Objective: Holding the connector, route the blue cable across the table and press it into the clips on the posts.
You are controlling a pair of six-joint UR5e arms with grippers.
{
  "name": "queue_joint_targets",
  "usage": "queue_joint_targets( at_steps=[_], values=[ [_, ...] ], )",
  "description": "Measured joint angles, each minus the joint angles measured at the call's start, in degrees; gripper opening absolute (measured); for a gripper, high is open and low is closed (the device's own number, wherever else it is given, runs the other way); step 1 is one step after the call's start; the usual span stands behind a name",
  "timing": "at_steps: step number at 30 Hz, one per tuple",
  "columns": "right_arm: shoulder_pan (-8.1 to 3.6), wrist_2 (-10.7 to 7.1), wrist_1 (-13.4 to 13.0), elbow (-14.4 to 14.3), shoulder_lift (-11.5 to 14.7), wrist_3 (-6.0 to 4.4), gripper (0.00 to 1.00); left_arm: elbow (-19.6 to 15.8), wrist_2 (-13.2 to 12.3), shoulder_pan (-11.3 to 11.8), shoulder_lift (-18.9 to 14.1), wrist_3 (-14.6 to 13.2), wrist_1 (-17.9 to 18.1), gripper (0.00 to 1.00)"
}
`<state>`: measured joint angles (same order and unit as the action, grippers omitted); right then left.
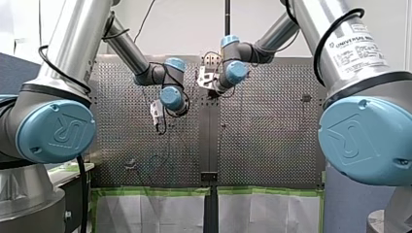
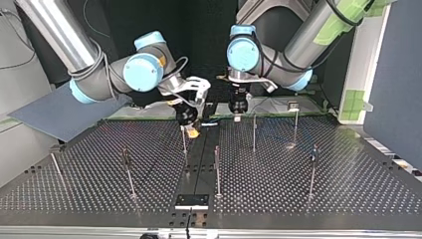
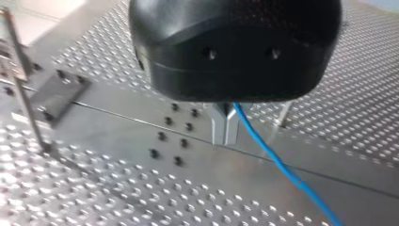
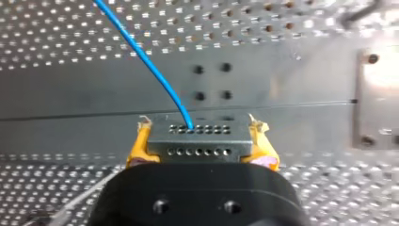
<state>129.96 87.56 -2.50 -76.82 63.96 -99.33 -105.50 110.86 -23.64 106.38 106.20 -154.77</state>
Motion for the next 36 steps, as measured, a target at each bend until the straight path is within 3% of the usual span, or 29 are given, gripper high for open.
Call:
queue_joint_targets(
  at_steps=[16, 25, 36],
  values=[
    [-0.81, 0.11, 1.0, -1.2, 7.6, 0.13, 0.00, 3.9, 0.7, 0.1, -7.1, 0.9, -4.9, 0.00],
    [-1.28, -0.06, 0.7, -2.1, 11.6, 0.46, 0.00, 5.4, -1.6, 0.7, -11.4, 1.0, -5.1, 0.00],
    [-2.15, -1.57, -0.2, -2.1, 10.7, 0.11, 0.00, 6.9, -2.4, 0.9, -16.1, 0.5, -5.2, 0.00]
  ],
)
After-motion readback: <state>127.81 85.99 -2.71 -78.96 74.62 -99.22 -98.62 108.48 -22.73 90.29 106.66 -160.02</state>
